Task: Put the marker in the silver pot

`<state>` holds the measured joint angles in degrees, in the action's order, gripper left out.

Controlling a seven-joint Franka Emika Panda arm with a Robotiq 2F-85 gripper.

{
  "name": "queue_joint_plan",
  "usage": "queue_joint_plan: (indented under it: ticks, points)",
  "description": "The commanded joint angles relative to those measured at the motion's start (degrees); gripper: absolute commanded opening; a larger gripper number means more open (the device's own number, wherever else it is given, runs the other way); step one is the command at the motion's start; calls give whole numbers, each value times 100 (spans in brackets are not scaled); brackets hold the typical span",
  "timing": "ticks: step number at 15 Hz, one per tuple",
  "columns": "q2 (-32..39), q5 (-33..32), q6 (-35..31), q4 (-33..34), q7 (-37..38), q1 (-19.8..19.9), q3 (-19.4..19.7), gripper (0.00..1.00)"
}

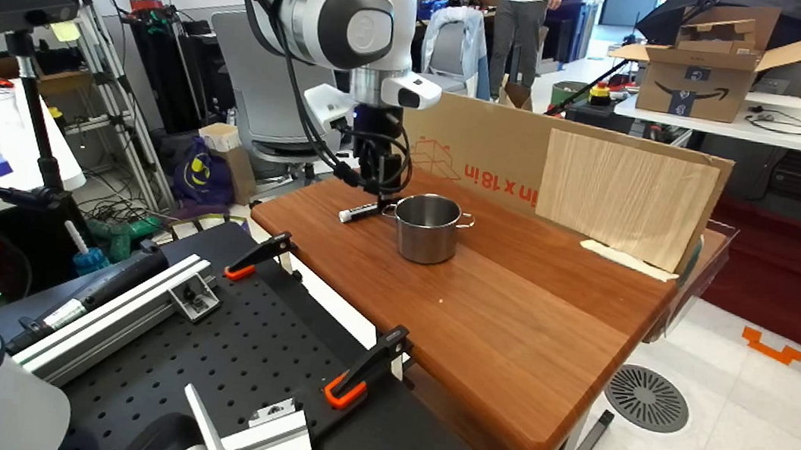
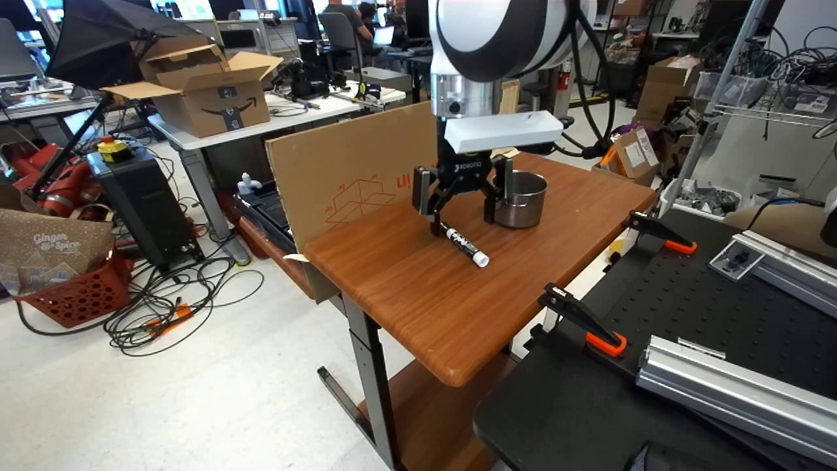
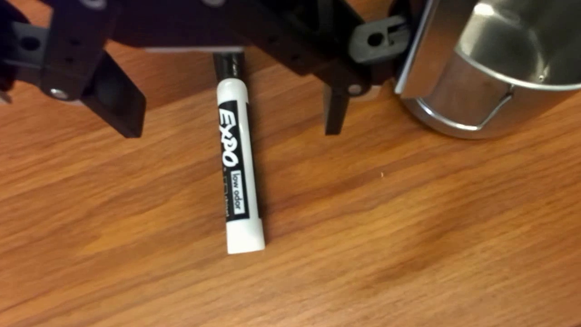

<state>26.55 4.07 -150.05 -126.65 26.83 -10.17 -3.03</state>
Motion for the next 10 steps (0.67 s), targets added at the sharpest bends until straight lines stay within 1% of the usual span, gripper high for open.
queue_joint_plan:
  ticks: [1,2,3,4,6,9,10]
  points:
    - [370,-84,-67,340,348,-319,308,100]
    - [441,-72,-60,402,400,-367,353,100]
    - [517,-64,-56,479,453,-412,397,95]
    - [569,-102,-37,536,523,-482,466,72]
    - [651,-126,-22,623,606,-578,550,68]
    - [675,-142,11,700,704,-675,612,45]
    - [666,-152,16,706,730,-698,627,38]
